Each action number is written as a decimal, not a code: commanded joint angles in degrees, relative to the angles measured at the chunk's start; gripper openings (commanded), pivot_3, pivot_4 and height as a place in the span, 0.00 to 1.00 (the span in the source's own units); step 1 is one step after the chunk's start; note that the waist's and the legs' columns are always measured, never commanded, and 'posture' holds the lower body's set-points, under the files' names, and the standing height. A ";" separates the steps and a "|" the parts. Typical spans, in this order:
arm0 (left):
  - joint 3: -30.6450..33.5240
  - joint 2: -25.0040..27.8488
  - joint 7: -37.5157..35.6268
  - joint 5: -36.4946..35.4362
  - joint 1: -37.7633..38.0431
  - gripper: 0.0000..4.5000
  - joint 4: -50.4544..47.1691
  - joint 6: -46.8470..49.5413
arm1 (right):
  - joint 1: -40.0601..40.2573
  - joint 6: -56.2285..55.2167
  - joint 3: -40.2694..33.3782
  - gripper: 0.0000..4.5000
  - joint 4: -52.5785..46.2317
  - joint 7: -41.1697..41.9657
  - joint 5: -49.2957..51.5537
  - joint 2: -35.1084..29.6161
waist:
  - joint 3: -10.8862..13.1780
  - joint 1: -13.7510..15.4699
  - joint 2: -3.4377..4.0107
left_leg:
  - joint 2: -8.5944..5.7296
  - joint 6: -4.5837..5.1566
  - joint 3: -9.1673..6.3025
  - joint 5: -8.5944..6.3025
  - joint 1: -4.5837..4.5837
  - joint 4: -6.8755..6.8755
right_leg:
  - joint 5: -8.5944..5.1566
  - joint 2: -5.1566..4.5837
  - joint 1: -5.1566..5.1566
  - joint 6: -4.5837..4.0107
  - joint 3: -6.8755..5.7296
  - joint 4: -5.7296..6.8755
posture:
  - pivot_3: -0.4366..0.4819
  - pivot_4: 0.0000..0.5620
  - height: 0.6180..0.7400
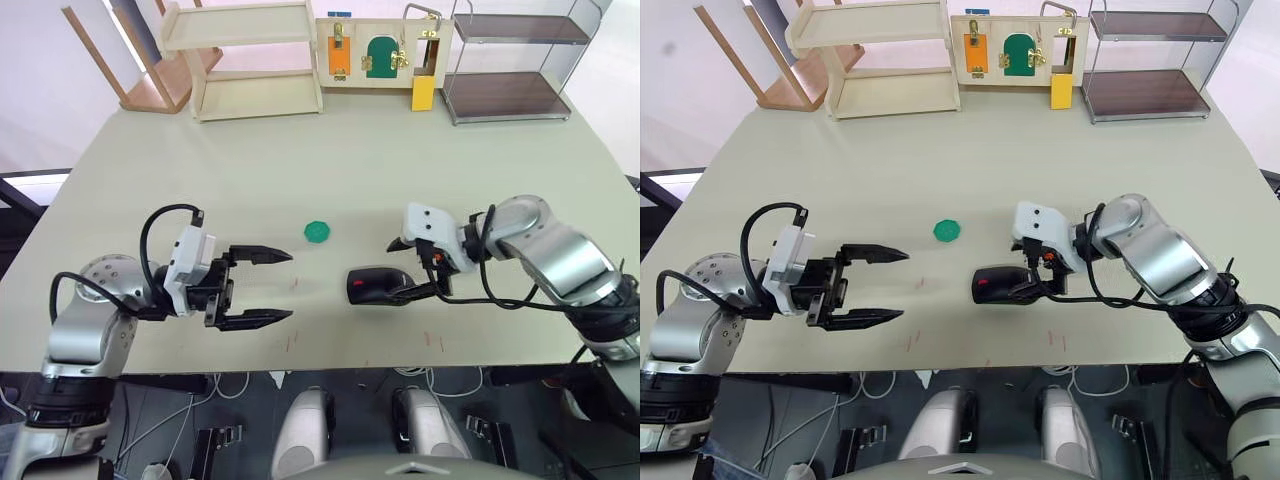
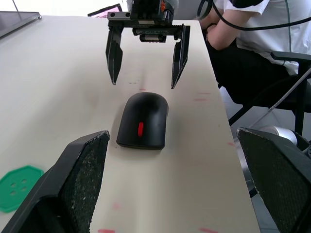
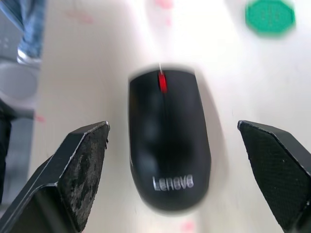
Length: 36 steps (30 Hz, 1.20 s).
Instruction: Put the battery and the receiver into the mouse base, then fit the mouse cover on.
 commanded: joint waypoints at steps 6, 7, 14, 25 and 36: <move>0.42 0.00 0.28 -0.36 0.12 1.00 -1.07 -0.54 | 0.15 -1.76 -0.12 0.68 -1.40 -3.99 -0.12 4.06 | 0.00 -0.04 0.00 | 0.00 0.00 -0.02 0.00 0.00 0.00 | 0.00 0.01 0.00 -0.01 -0.01 0.02 | 0.48 0.27 1.00; 0.49 0.03 0.32 -0.34 0.22 1.00 -1.06 -0.57 | 0.17 -2.27 0.54 0.68 -1.01 -4.61 -0.77 4.73 | 0.00 -0.04 0.00 | 0.00 0.00 -0.02 0.00 0.00 0.00 | 0.00 0.01 0.00 0.00 -0.01 0.02 | 0.48 0.27 1.00; 0.73 -0.04 0.81 -0.37 0.92 1.00 -1.39 -0.65 | -0.51 -3.32 2.77 0.68 1.08 -7.71 -2.50 9.38 | 0.00 -0.07 0.00 | 0.00 0.00 -0.02 0.00 0.00 0.00 | 0.00 0.01 0.00 -0.01 -0.01 0.02 | 0.48 0.27 1.00; 0.94 0.28 1.19 -0.49 1.09 1.00 -1.32 -0.74 | -1.86 -4.48 6.34 0.56 5.05 -9.30 -6.47 12.69 | 0.00 -0.09 0.00 | 0.00 -0.01 -0.03 0.00 0.01 -0.01 | -0.01 0.02 -0.01 -0.01 -0.03 0.04 | 0.48 0.27 1.00; 1.25 0.54 1.59 -0.24 1.16 1.00 -1.27 -0.80 | -2.02 -2.75 11.58 0.56 7.50 -8.50 -10.62 11.47 | 0.00 -0.09 0.01 | 0.00 -0.01 -0.03 0.00 0.01 -0.01 | 0.00 0.01 -0.01 -0.01 -0.02 0.04 | 0.48 0.27 1.00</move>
